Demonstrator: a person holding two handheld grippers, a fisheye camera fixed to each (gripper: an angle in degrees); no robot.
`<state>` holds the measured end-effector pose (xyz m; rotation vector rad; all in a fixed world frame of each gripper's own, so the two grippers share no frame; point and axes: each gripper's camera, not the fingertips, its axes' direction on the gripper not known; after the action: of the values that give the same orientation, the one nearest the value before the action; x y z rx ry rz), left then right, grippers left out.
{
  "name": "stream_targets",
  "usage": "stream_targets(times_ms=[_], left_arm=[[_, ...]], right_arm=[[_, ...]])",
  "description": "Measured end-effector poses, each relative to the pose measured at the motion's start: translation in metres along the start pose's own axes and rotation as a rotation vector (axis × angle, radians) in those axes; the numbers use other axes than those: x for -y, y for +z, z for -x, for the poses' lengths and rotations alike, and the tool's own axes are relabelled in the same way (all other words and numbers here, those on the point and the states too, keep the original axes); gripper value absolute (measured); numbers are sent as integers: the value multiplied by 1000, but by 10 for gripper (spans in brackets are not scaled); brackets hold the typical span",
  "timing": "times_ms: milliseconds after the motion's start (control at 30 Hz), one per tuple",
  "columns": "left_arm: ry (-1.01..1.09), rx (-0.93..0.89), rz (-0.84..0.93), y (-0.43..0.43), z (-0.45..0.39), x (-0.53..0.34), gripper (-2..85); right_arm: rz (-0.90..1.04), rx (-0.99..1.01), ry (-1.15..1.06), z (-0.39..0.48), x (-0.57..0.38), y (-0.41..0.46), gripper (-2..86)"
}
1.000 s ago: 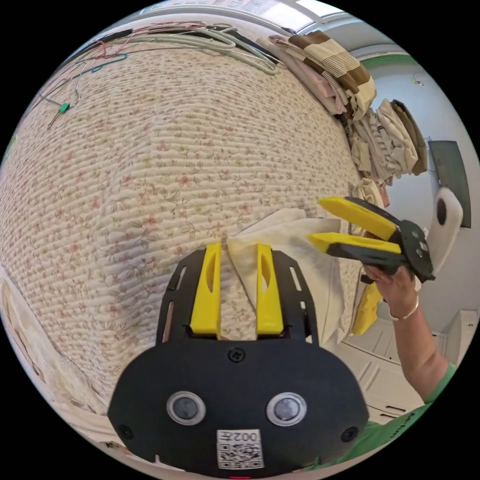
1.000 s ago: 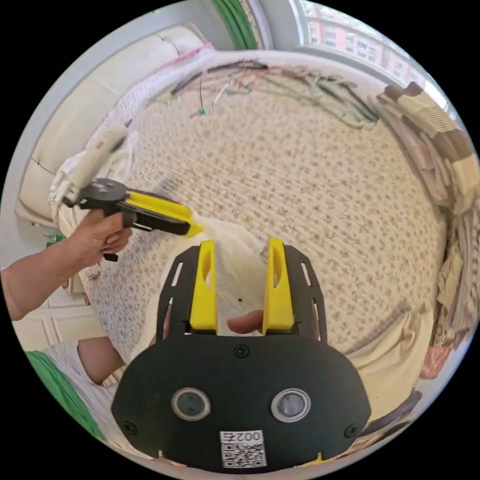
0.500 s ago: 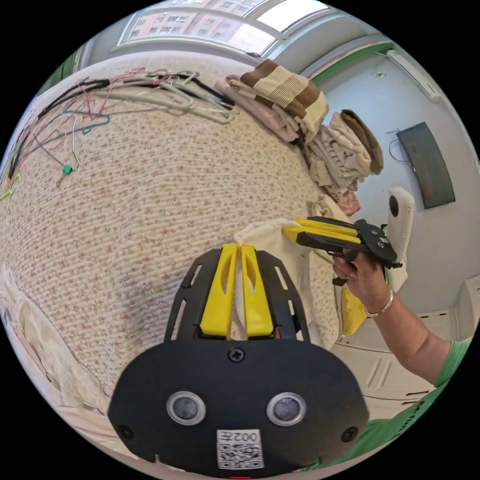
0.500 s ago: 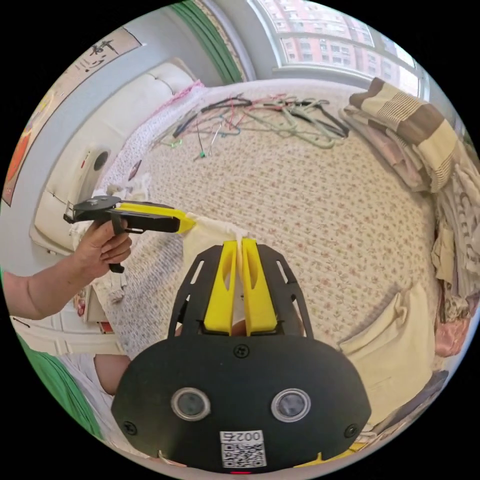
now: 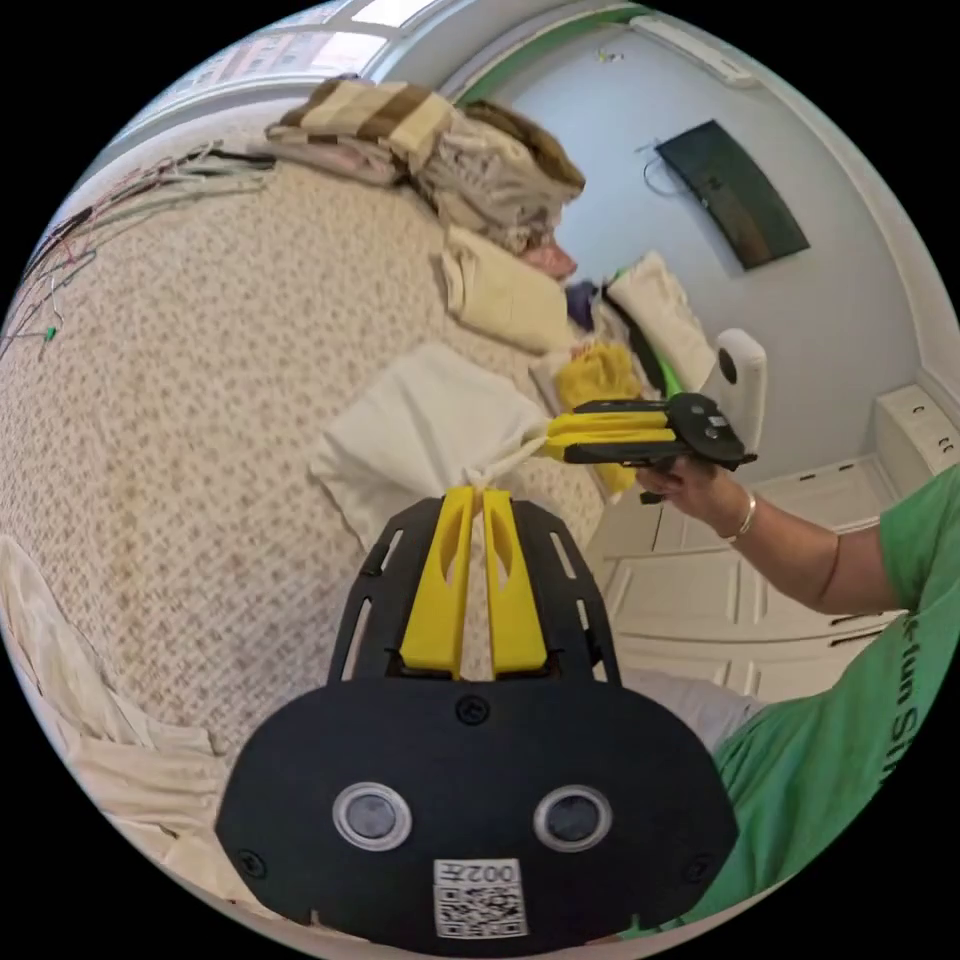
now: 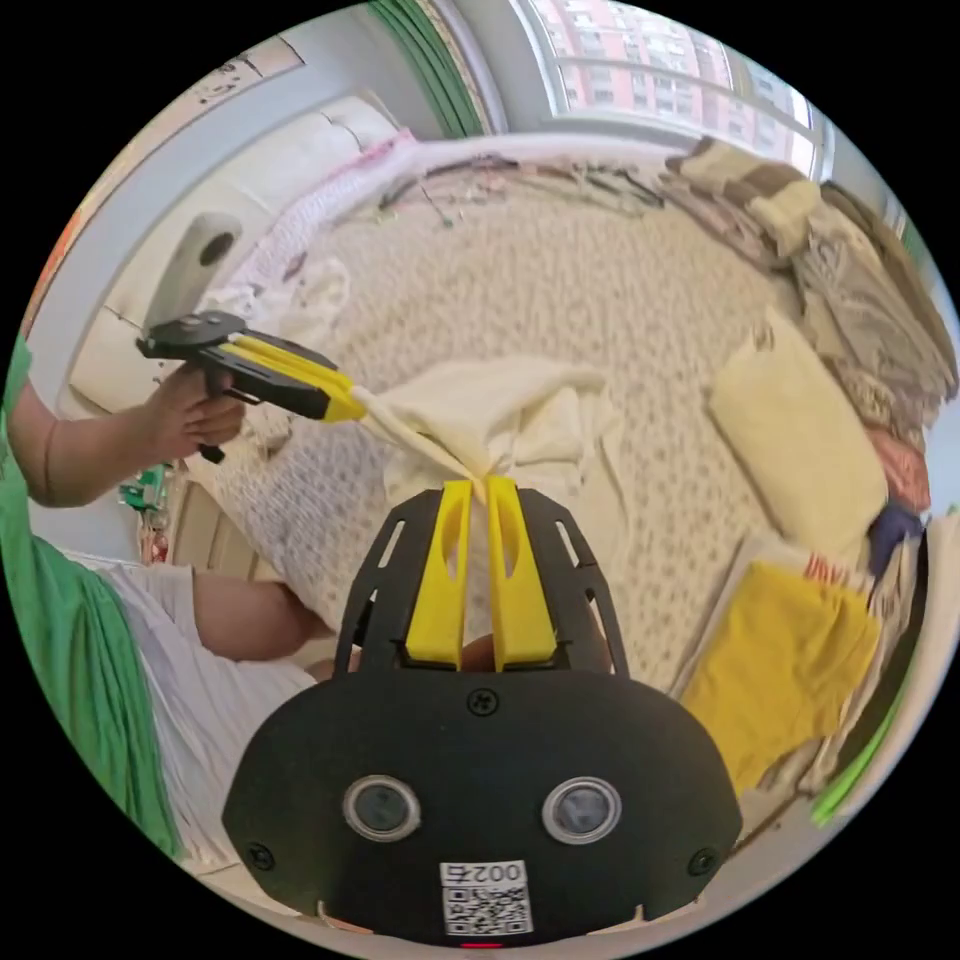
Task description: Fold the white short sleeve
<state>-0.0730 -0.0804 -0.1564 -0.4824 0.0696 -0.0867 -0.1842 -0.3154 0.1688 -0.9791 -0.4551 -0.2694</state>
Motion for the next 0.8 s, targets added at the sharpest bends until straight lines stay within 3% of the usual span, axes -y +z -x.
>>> stream_targets(times_ms=[133,333,467,533,633,800], left_arm=[[-44,17,145,64,10,-31,-14],[-92,-4,140,82,34,-33,-16],[-167,-100,88,76,59,-40,-15],[-223,-134,65,73,72,-48,-12],[-294,-117,33,70,93,-65,-10],[-248,-42,-40,67,107,-51,6]], right_arm=[[-37,40,94,5,-19,-1,-8],[-219,129,129,21,36,10,-9],[35,-165,87,34,63,99,-9],[67,-263,57,40,59,124,-10],[23,-306,59,54,47,119,-10],[-211,-344,150,67,3,78,-9]])
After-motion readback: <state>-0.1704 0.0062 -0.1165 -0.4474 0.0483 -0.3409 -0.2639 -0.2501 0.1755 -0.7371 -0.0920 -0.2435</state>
